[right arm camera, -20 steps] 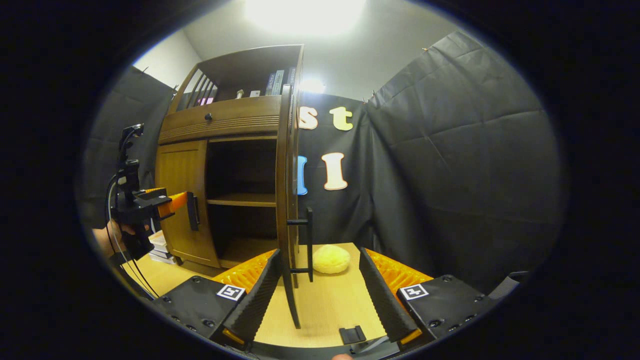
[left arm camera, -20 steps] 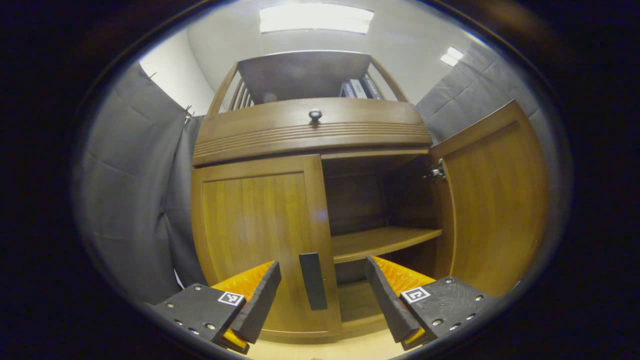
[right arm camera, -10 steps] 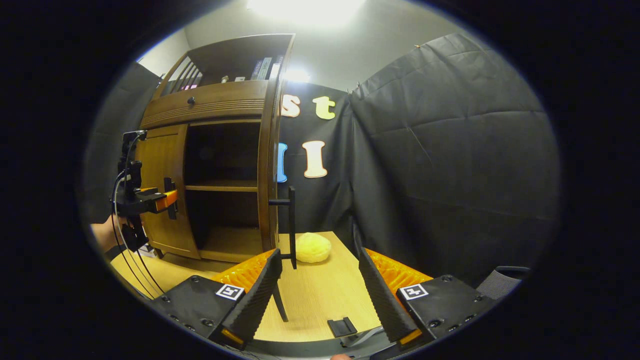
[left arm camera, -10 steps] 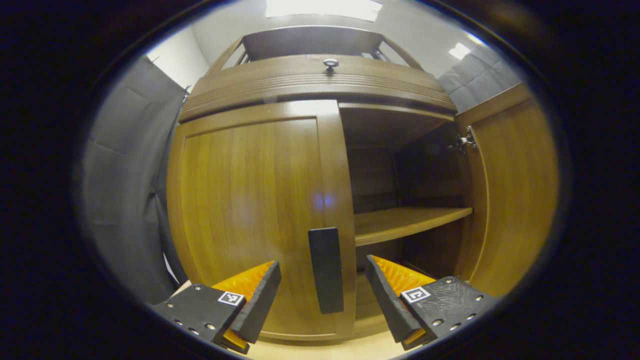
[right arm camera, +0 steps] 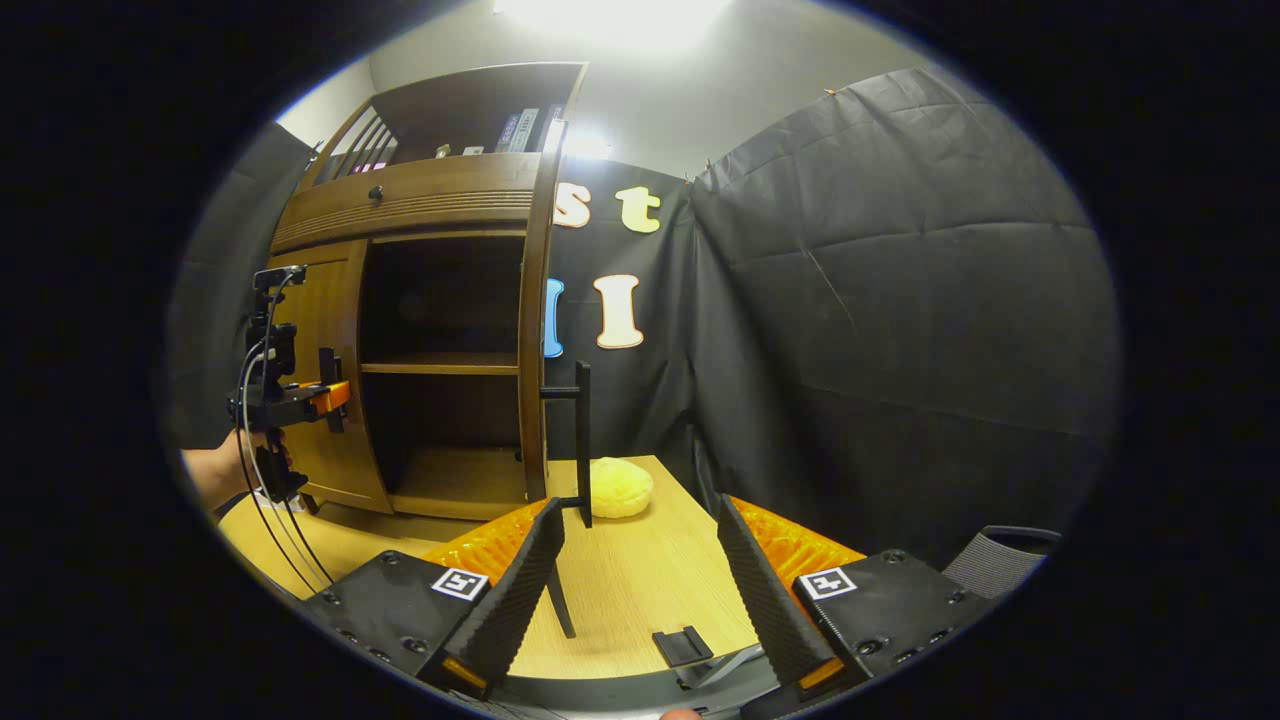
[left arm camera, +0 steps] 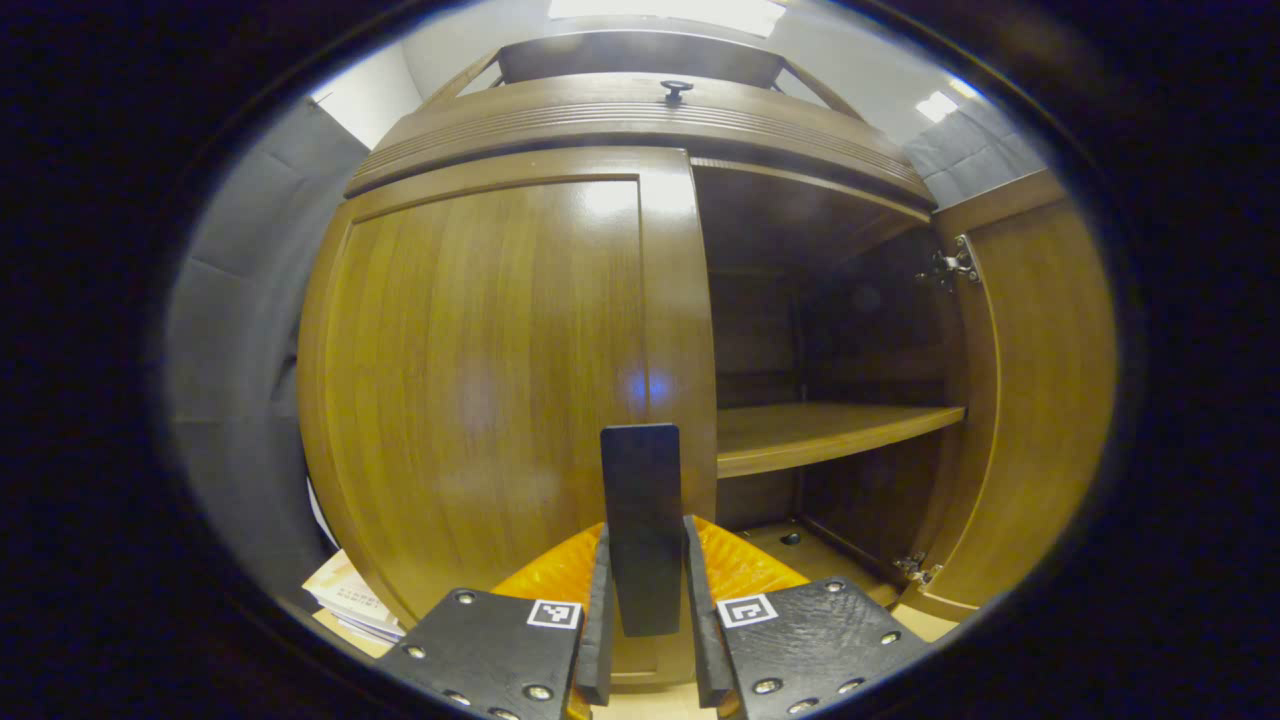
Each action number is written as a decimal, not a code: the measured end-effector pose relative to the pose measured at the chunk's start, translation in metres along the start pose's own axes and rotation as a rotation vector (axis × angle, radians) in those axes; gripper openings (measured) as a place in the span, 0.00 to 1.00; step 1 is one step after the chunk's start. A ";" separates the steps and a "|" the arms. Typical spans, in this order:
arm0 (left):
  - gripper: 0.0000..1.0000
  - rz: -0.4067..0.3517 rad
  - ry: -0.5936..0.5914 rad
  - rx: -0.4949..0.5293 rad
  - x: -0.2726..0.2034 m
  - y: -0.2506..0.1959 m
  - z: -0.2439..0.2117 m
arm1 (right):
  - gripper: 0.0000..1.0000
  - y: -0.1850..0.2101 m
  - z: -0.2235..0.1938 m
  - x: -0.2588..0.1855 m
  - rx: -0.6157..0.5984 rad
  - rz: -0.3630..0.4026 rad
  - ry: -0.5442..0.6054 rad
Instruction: Open the right door of the double-door shoe cabinet with the right hand, and open the left door with the left hand.
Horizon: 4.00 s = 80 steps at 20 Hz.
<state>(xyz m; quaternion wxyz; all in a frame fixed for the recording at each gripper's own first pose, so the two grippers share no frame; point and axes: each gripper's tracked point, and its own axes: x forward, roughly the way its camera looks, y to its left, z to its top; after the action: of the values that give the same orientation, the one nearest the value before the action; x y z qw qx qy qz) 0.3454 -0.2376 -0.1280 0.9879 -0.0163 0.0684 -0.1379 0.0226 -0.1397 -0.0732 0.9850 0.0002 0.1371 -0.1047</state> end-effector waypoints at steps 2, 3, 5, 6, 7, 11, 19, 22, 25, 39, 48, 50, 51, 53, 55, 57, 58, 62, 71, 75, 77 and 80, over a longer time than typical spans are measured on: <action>0.34 -0.001 0.011 -0.014 0.002 0.001 -0.007 | 0.97 -0.001 -0.003 -0.002 -0.001 0.004 0.004; 0.30 -0.009 0.017 -0.023 0.001 -0.002 -0.003 | 0.97 -0.001 -0.003 -0.003 0.001 0.005 0.006; 0.26 0.003 0.041 -0.027 0.000 0.000 -0.006 | 0.97 -0.002 -0.003 -0.006 0.003 0.011 0.005; 0.21 0.004 0.049 -0.036 -0.005 0.000 -0.004 | 0.97 -0.002 -0.002 -0.007 0.004 0.018 0.003; 0.16 0.007 0.052 -0.043 -0.008 0.000 -0.004 | 0.97 -0.003 -0.001 -0.009 0.003 0.023 -0.001; 0.15 0.030 0.059 -0.047 -0.029 0.002 -0.002 | 0.97 -0.006 0.001 -0.016 0.002 0.054 -0.016; 0.20 0.089 0.085 -0.051 -0.094 0.018 -0.002 | 0.97 -0.005 0.002 -0.024 0.014 0.169 -0.031; 0.20 0.131 0.088 -0.050 -0.121 0.030 -0.001 | 0.97 -0.004 0.003 -0.030 0.016 0.217 -0.040; 0.20 0.179 0.089 -0.042 -0.146 0.044 0.000 | 0.97 -0.003 -0.001 -0.038 0.023 0.259 -0.040; 0.18 0.202 0.092 -0.044 -0.215 0.108 -0.002 | 0.96 0.064 -0.003 -0.077 0.030 0.344 -0.039; 0.19 0.172 0.090 -0.035 -0.238 0.152 -0.010 | 0.93 0.134 -0.008 -0.100 0.022 0.380 -0.028; 0.17 0.183 0.100 -0.051 -0.242 0.167 -0.016 | 0.93 0.144 -0.008 -0.103 0.016 0.383 -0.036; 0.17 0.189 0.098 -0.056 -0.245 0.173 -0.017 | 0.93 0.148 -0.008 -0.104 0.015 0.384 -0.039; 0.16 0.210 0.085 -0.042 -0.252 0.191 -0.018 | 0.96 0.156 -0.008 -0.106 0.013 0.387 -0.038; 0.16 0.210 0.082 -0.045 -0.257 0.197 -0.019 | 0.96 0.164 -0.007 -0.107 0.008 0.390 -0.038; 0.18 0.218 0.077 -0.041 -0.262 0.209 -0.019 | 0.93 0.172 -0.008 -0.108 0.007 0.391 -0.037; 0.18 0.220 0.076 -0.042 -0.263 0.215 -0.018 | 0.93 0.175 -0.007 -0.108 0.011 0.392 -0.038; 0.18 0.235 0.068 -0.035 -0.271 0.234 -0.014 | 0.96 0.187 -0.005 -0.109 0.012 0.388 -0.044; 0.18 0.320 0.052 -0.015 -0.332 0.272 0.000 | 0.93 0.174 0.013 -0.108 0.001 0.329 -0.107; 0.14 0.330 0.007 -0.046 -0.368 0.247 0.032 | 0.96 0.158 0.023 -0.110 -0.008 0.326 -0.125; 0.16 0.321 -0.014 -0.043 -0.392 0.229 0.047 | 0.96 0.150 0.027 -0.115 0.000 0.334 -0.136; 0.18 0.299 -0.035 -0.029 -0.413 0.201 0.064 | 0.96 0.141 0.031 -0.119 0.016 0.352 -0.144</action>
<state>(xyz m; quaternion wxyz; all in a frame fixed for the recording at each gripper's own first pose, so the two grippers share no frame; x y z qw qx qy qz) 0.0150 0.0697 -0.0205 0.9982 -0.0227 0.0547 0.0121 -0.0520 0.0216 -0.0156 0.9953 0.0245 0.0635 0.0682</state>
